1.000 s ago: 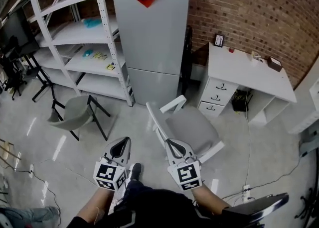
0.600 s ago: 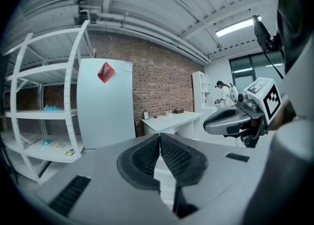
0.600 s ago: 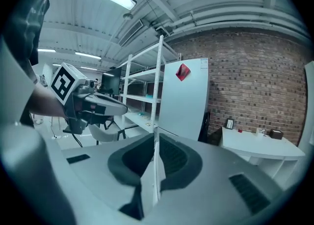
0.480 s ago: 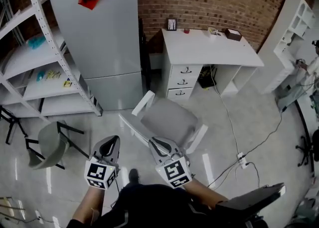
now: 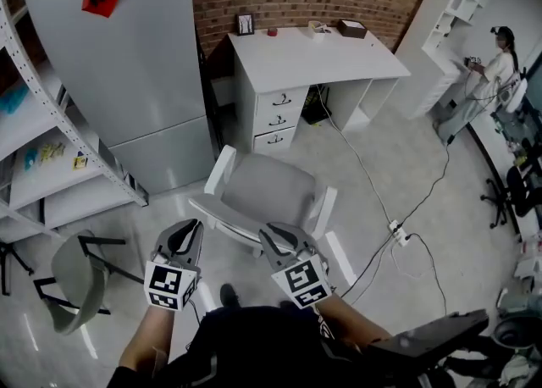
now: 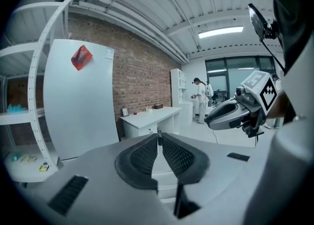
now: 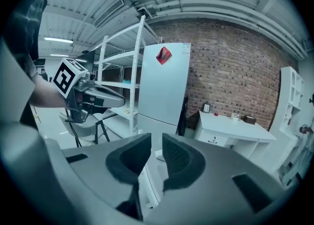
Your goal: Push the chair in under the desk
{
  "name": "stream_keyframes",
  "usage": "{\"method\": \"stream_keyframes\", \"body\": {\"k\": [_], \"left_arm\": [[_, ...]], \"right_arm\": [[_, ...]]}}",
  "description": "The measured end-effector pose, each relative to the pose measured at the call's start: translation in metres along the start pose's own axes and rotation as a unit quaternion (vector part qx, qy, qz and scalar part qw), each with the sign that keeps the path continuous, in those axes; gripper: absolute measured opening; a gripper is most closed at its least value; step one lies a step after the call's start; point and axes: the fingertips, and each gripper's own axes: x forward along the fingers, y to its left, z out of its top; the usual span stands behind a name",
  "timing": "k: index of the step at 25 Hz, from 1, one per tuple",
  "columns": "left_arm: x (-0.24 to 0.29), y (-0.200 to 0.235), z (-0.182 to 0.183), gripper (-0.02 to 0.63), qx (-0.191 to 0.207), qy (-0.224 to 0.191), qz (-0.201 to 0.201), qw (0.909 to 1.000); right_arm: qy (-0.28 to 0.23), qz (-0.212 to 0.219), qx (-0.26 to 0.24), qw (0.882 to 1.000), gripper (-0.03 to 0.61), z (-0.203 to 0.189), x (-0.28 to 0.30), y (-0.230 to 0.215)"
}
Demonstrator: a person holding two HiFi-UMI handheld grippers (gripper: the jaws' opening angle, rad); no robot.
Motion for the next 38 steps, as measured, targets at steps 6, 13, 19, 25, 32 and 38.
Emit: {"method": "stream_keyframes", "body": {"k": [6, 13, 19, 25, 32, 38], "left_arm": [[0.019, 0.011, -0.03, 0.115, 0.062, 0.039, -0.074, 0.9945], [0.048, 0.02, -0.078, 0.227, 0.176, 0.126, -0.141, 0.9661], [0.087, 0.019, -0.11, 0.248, 0.317, 0.184, -0.187, 0.9112], [0.113, 0.01, -0.147, 0.27, 0.422, 0.24, -0.228, 0.844], [0.134, -0.001, -0.175, 0.261, 0.47, 0.274, -0.259, 0.7977], [0.133, -0.006, -0.189, 0.163, 0.485, 0.276, -0.277, 0.7823]], "right_arm": [[0.052, -0.057, 0.036, 0.996, 0.119, -0.034, 0.001, -0.003], [0.114, -0.078, 0.028, 0.99, 0.177, -0.072, 0.005, 0.001], [0.183, -0.061, 0.014, 0.981, 0.254, -0.115, 0.02, -0.002], [0.242, -0.038, -0.019, 0.969, 0.279, -0.155, 0.035, 0.0], [0.297, -0.042, -0.088, 0.95, 0.26, -0.191, 0.047, -0.008], [0.314, -0.046, -0.131, 0.939, 0.169, -0.197, 0.047, -0.006]]}}
